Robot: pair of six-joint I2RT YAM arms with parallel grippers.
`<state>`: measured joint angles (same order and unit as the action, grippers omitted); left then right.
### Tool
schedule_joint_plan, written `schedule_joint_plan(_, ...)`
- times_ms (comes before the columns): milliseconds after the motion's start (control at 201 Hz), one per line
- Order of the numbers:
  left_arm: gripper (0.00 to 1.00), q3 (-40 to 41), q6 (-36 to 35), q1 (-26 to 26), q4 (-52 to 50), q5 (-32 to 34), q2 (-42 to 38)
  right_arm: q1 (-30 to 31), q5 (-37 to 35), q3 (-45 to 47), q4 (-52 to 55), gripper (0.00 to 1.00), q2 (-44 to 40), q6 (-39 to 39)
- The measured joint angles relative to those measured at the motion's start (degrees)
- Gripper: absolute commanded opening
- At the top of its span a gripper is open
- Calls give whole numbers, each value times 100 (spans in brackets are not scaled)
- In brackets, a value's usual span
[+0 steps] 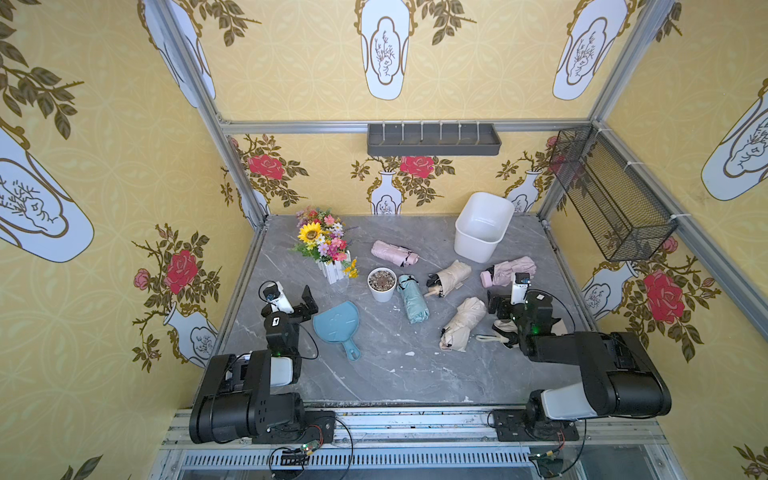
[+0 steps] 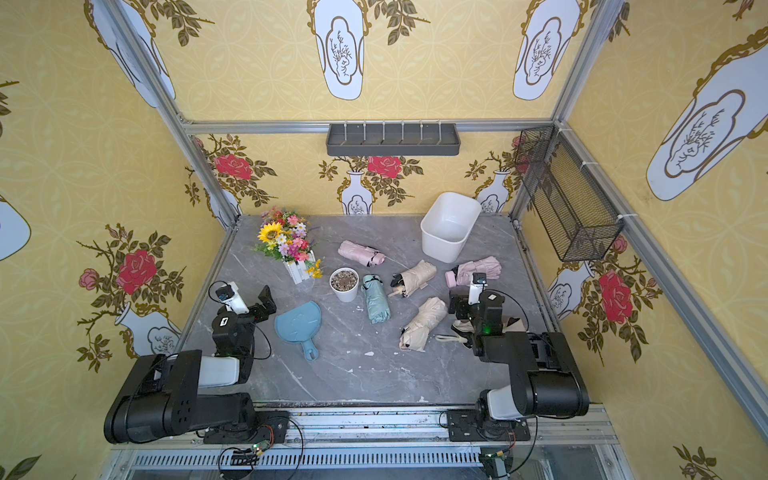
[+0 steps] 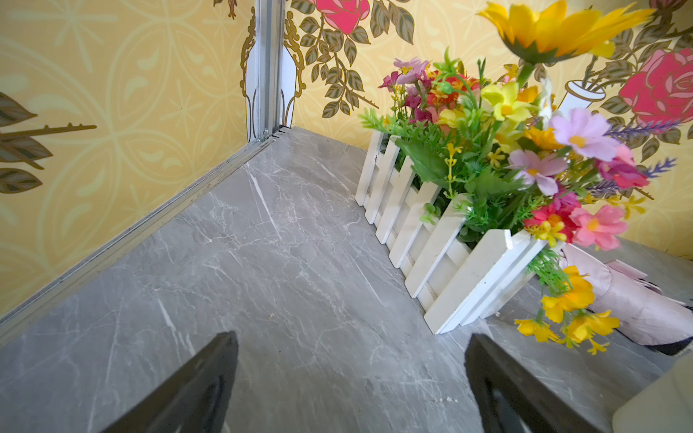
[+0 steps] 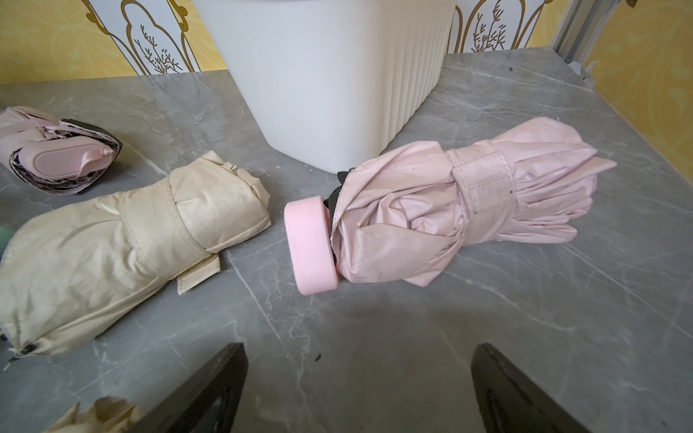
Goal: Put the umbrella into the storage box
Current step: Pick up the umbrella from the center of the board.
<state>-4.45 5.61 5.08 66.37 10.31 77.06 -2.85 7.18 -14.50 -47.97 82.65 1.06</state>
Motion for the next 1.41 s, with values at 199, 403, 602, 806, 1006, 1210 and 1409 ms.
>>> schedule_joint_plan(199, 100, 39, -2, -61, -98, 149, -485, 2, -122, -4, 175, 97, -291, 22)
schedule_joint_plan(403, 100, -199, -63, -164, -1095, 190, -1803, 26, -306, -501, 1495, 97, -1633, 184)
schedule_joint_plan(602, 100, -1064, 122, -173, -2940, 17, -2997, 122, -358, -1523, 3657, 95, -2402, 514)
schedule_joint_plan(806, 90, -2247, 669, -262, -5268, -136, -3407, 699, -26, -3034, 5945, 87, -2380, 761)
schedule_joint_plan(1006, 90, -3150, 1091, -970, -7110, -267, -3578, 1132, 424, -4096, 7864, 83, -2068, 1366)
schedule_joint_plan(1210, 87, -3650, 1543, -1753, -8216, -299, -3569, 1185, 765, -4039, 9156, 78, -2162, 2326)
schedule_joint_plan(1409, 85, -3818, 1906, -2343, -8697, -254, -3405, 1185, 1123, -3821, 9645, 77, -2181, 2994)
